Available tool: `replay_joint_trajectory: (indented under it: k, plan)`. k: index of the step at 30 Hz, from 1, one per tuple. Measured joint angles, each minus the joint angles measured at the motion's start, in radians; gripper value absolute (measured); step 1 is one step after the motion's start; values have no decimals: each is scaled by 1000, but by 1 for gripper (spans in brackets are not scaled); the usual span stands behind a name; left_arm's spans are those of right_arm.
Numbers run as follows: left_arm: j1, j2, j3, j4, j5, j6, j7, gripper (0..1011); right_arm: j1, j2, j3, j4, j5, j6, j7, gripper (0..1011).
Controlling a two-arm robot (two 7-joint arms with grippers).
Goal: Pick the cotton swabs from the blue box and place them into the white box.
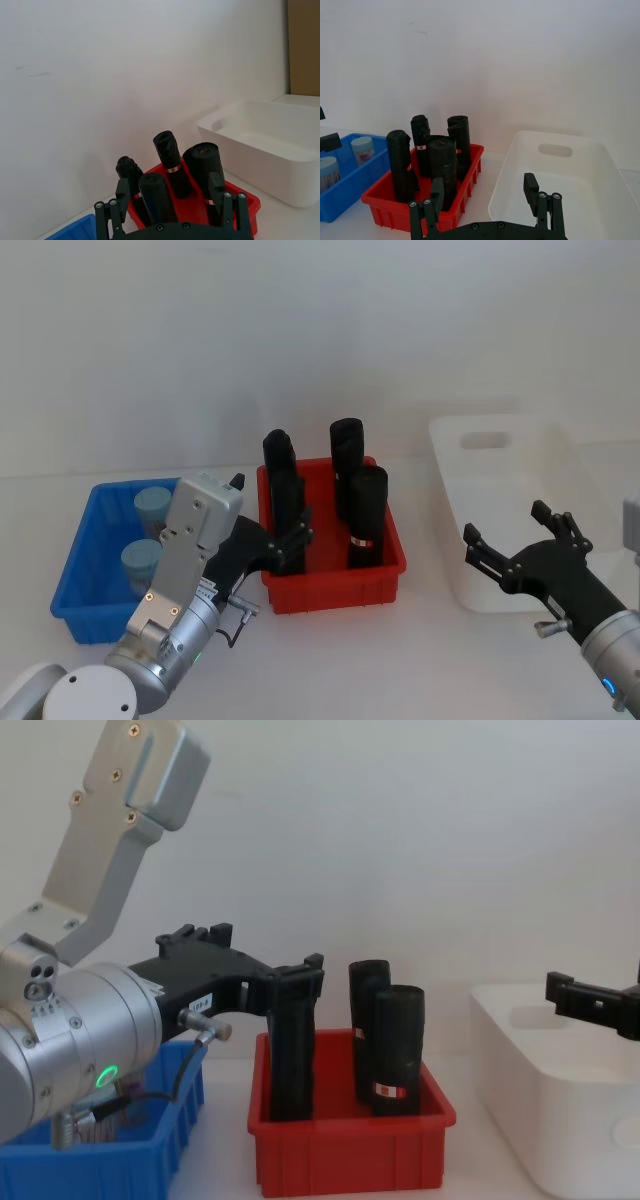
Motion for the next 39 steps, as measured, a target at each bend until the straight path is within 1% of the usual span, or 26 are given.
replay_joint_trajectory:
  k: [39]
  plan:
    - [0,0,0,0,0,0,0,1000,0,0,0,0,0,0,0,1001]
